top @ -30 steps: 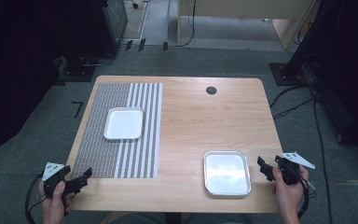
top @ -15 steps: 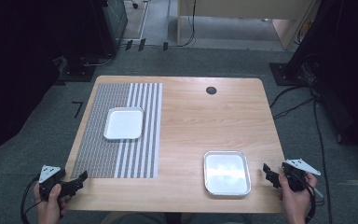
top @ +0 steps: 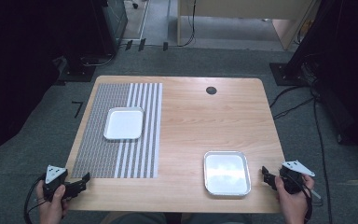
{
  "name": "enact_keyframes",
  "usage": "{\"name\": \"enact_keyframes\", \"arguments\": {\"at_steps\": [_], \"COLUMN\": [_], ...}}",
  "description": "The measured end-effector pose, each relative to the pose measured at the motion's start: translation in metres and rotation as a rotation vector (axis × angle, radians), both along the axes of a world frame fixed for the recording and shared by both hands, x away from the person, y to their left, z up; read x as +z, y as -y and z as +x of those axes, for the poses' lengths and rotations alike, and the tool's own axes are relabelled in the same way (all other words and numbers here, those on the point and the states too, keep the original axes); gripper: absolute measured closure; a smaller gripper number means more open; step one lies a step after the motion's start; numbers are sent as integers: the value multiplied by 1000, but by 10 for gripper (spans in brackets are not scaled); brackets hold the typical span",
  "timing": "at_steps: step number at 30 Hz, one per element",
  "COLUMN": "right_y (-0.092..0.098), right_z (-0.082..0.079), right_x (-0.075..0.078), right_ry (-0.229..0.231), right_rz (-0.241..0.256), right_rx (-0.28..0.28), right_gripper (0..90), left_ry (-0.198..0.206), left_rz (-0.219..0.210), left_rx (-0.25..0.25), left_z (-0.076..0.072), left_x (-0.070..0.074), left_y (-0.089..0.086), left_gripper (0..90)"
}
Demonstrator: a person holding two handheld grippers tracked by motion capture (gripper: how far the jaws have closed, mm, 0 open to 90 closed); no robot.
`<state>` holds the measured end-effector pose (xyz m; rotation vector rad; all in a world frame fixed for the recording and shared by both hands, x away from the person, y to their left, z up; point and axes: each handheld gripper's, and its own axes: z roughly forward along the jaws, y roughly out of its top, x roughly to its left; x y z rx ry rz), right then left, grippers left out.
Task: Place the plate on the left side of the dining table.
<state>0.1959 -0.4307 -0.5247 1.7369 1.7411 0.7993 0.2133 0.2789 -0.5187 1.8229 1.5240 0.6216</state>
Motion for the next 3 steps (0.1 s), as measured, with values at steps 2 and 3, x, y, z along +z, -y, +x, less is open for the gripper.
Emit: {"name": "enact_keyframes", "arguments": {"at_steps": [2, 3], "right_y": [0, 0], "right_z": [0, 0], "right_x": [0, 0], "right_ry": [0, 0], "right_rz": [0, 0], "right_rx": [1, 1], "right_gripper": [197, 197], "left_ry": [-1, -3], "left_rz": [-2, -12], "left_rx": [-9, -12], "left_z": [0, 0], "left_x": [0, 0], "left_y": [0, -1], "left_gripper": [102, 100]}}
